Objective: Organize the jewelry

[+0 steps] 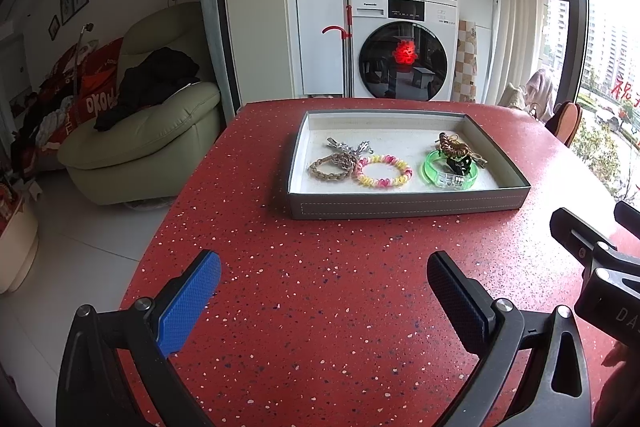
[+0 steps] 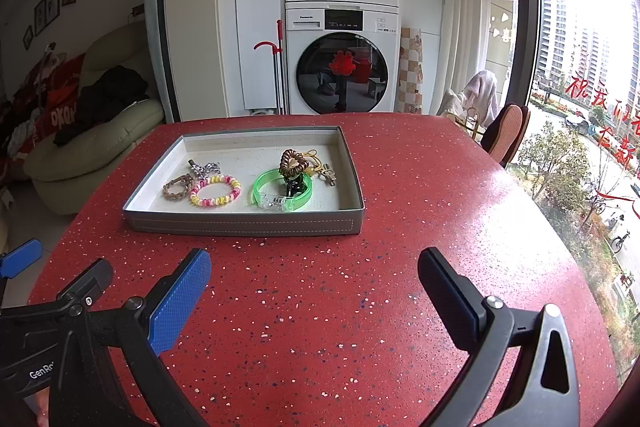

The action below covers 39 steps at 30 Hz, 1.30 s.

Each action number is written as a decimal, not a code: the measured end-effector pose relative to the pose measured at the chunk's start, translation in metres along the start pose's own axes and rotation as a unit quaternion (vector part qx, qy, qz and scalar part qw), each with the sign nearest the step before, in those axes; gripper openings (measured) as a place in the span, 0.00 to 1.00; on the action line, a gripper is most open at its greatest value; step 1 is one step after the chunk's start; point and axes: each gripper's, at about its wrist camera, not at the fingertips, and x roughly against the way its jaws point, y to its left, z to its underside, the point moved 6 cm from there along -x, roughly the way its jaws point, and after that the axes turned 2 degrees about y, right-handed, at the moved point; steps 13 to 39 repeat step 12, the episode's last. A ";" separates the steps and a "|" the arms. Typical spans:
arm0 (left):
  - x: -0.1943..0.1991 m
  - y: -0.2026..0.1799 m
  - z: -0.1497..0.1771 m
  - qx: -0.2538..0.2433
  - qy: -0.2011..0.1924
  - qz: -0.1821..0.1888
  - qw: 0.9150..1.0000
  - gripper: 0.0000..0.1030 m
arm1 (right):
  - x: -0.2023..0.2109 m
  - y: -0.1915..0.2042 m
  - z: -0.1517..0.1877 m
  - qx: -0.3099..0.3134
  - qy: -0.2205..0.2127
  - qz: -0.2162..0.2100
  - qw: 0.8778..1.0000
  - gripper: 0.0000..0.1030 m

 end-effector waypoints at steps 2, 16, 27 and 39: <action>0.000 0.000 0.000 0.001 0.001 0.000 1.000 1.00 | 0.000 0.000 0.000 0.000 0.000 0.000 1.000 1.00; 0.003 -0.004 0.001 -0.010 -0.006 0.006 1.000 1.00 | 0.000 0.003 0.001 0.000 0.001 0.000 1.000 1.00; 0.003 -0.004 0.001 -0.010 -0.006 0.006 1.000 1.00 | 0.000 0.003 0.001 0.000 0.001 0.000 1.000 1.00; 0.003 -0.004 0.001 -0.010 -0.006 0.006 1.000 1.00 | 0.000 0.003 0.001 0.000 0.001 0.000 1.000 1.00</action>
